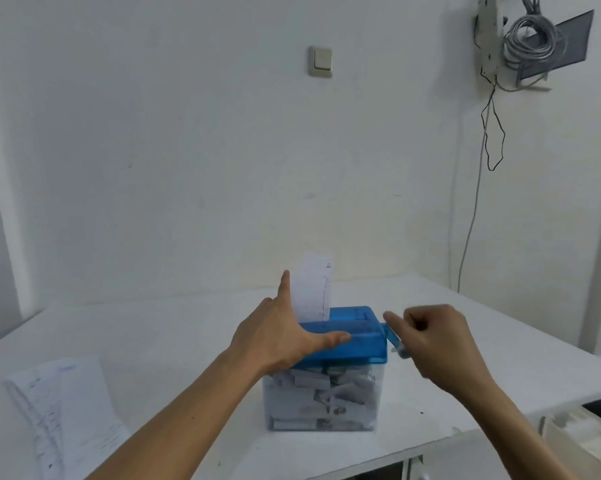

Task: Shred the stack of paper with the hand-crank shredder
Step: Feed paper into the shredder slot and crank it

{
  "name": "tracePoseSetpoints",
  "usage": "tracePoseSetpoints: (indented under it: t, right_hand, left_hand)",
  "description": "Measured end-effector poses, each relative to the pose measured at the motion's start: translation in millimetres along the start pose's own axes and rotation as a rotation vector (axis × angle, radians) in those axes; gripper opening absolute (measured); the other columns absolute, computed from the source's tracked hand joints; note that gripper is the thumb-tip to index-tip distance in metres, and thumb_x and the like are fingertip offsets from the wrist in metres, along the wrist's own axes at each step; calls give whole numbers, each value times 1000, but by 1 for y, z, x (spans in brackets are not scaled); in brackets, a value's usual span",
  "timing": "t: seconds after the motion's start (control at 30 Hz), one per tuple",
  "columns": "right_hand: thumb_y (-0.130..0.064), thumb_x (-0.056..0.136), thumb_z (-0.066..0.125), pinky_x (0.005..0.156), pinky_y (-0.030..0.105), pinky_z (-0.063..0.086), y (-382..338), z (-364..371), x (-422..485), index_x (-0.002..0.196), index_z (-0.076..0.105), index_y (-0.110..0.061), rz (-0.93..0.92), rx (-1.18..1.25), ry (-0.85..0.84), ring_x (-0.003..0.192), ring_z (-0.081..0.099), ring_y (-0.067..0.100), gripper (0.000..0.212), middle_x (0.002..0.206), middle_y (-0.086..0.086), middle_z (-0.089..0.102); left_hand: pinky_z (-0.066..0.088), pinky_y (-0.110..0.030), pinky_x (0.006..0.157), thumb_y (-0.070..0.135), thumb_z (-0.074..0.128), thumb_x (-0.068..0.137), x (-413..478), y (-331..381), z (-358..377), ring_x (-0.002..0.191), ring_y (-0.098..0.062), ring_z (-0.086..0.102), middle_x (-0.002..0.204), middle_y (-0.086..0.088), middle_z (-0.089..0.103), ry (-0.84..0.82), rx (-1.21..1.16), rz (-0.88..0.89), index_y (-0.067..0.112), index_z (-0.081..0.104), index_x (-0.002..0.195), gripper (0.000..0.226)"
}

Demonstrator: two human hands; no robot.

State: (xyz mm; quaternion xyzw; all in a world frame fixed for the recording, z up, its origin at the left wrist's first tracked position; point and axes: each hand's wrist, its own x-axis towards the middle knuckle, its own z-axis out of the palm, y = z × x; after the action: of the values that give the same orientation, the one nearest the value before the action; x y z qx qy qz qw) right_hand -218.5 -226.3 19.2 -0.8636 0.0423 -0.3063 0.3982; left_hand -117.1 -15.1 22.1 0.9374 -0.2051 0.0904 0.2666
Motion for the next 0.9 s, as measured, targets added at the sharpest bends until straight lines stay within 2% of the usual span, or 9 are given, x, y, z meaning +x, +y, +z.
tracePoseSetpoints:
  t: [0.13, 0.2, 0.27, 0.37, 0.47, 0.63, 0.7, 0.8, 0.9]
  right_hand:
    - [-41, 96, 62, 39, 22, 41, -13, 5, 44, 57, 56, 4, 8, -1, 142, 33, 45, 6, 60, 43, 8, 55]
    - [-44, 97, 61, 44, 26, 48, -15, 10, 74, 58, 58, 1, 63, 5, 162, 36, 56, 9, 59, 45, 4, 61]
    - [-47, 95, 62, 54, 34, 57, -9, 21, 101, 58, 58, -3, 104, -1, 164, 50, 68, 20, 57, 51, 7, 65]
    - [-50, 94, 63, 62, 38, 58, 12, 45, 123, 60, 59, -4, 188, 13, 122, 54, 65, 29, 56, 57, 9, 67]
    - [-52, 95, 61, 56, 31, 44, 38, 67, 116, 53, 43, -14, 266, 10, 61, 47, 44, 19, 59, 50, 4, 50]
    - [-48, 99, 54, 59, 31, 46, 60, 81, 102, 59, 41, -12, 396, 105, 82, 55, 48, 18, 56, 63, 9, 53]
    - [-35, 99, 60, 58, 33, 53, 65, 79, 93, 65, 52, -6, 420, 22, -51, 56, 55, 20, 46, 69, 14, 63]
    - [-11, 95, 65, 57, 29, 53, 68, 78, 61, 96, 64, 5, 459, -175, -313, 54, 58, 17, 16, 83, 19, 72]
    - [-7, 93, 67, 50, 20, 47, 62, 66, 35, 91, 65, -1, 393, -271, -381, 48, 57, 10, 7, 69, 5, 68]
  left_hand:
    - [51, -35, 94, 96, 64, 50, 1, 0, 0, 131, -22, 51, 155, 1, 43, 1, -21, 56, 33, -9, 161, 147]
    - [53, -36, 95, 97, 64, 48, 1, -1, 1, 129, -22, 52, 154, 2, 44, 9, -43, 70, 36, -6, 159, 146]
    - [53, -34, 92, 96, 66, 48, 2, -1, 2, 126, -21, 53, 153, 3, 44, 18, -51, 82, 36, -2, 158, 142]
    - [53, -36, 95, 101, 60, 40, 3, -3, 5, 130, -24, 52, 156, 3, 42, 37, -41, 75, 37, -2, 158, 148]
    - [60, -38, 88, 106, 57, 33, 5, -7, 10, 121, -22, 56, 148, 9, 49, 72, -76, 89, 43, 12, 152, 142]
    - [59, -30, 82, 105, 56, 38, 5, -8, 11, 106, -14, 58, 131, 13, 57, 36, -118, 72, 38, 39, 141, 124]
    - [58, -26, 78, 103, 57, 40, 3, -7, 9, 99, -11, 61, 119, 14, 61, 35, -117, 59, 34, 50, 135, 117]
    - [59, -28, 77, 107, 51, 38, 2, -6, 7, 93, -10, 63, 112, 15, 64, 38, -90, 35, 33, 59, 132, 119]
    - [60, -29, 75, 109, 47, 34, 2, -5, 7, 91, -10, 63, 113, 15, 64, 36, -76, 44, 33, 58, 134, 126]
